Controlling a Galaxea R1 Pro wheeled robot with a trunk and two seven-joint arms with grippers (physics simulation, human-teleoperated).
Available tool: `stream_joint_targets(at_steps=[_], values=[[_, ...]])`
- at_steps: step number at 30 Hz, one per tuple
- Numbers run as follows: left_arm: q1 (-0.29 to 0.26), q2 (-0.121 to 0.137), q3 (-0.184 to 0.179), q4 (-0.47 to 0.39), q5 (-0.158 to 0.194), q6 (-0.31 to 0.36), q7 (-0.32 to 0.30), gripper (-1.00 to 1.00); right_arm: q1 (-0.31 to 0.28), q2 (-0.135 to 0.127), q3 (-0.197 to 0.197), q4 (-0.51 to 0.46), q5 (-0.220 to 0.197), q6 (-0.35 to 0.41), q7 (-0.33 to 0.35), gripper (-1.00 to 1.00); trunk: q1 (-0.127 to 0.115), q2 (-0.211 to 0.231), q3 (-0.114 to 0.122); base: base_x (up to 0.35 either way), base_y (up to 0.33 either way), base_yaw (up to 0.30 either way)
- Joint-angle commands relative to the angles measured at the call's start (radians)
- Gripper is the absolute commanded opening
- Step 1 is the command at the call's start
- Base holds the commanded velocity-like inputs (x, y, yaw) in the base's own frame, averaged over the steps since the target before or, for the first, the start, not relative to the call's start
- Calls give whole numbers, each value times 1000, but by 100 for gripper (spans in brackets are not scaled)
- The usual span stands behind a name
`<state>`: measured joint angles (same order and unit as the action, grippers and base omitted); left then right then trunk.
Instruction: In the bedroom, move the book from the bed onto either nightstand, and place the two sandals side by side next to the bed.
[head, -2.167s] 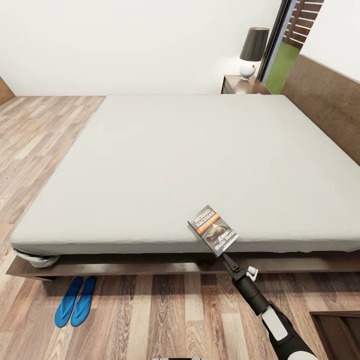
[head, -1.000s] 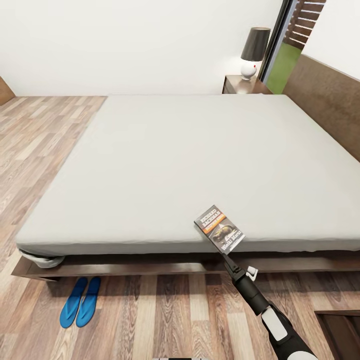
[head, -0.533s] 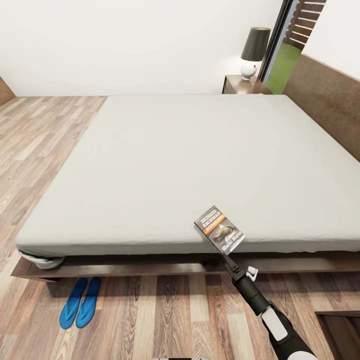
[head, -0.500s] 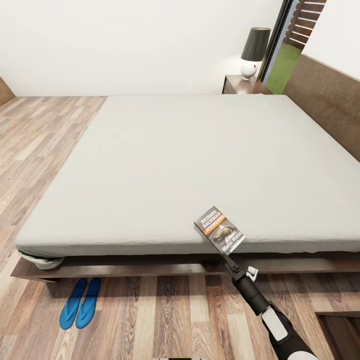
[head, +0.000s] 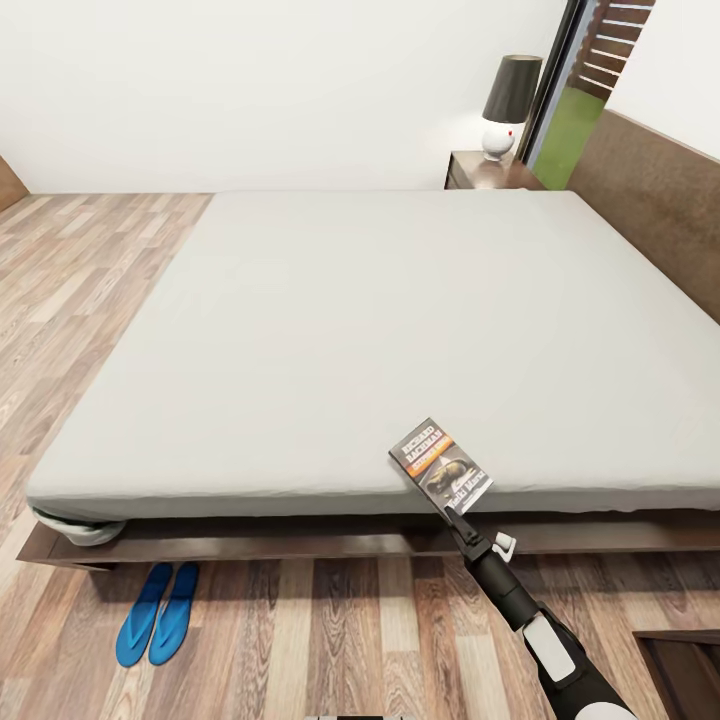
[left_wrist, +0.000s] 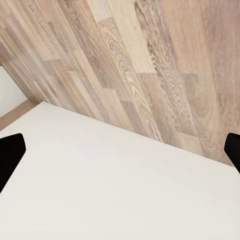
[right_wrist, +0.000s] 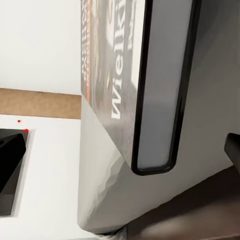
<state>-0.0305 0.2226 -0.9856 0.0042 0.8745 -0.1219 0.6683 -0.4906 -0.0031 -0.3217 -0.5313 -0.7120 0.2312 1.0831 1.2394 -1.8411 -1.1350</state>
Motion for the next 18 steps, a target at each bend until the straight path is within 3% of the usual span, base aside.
stream_joint_targets(at_steps=[1,18], values=[[0,0,-7,0,11,-5,0,100,0,0,-1,1,-6,11,3,100,0,0,-1,6,0,0],[0,0,-7,0,11,-5,0,100,0,0,-2,1,-6,10,4,100,0,0,-1,12,0,0]])
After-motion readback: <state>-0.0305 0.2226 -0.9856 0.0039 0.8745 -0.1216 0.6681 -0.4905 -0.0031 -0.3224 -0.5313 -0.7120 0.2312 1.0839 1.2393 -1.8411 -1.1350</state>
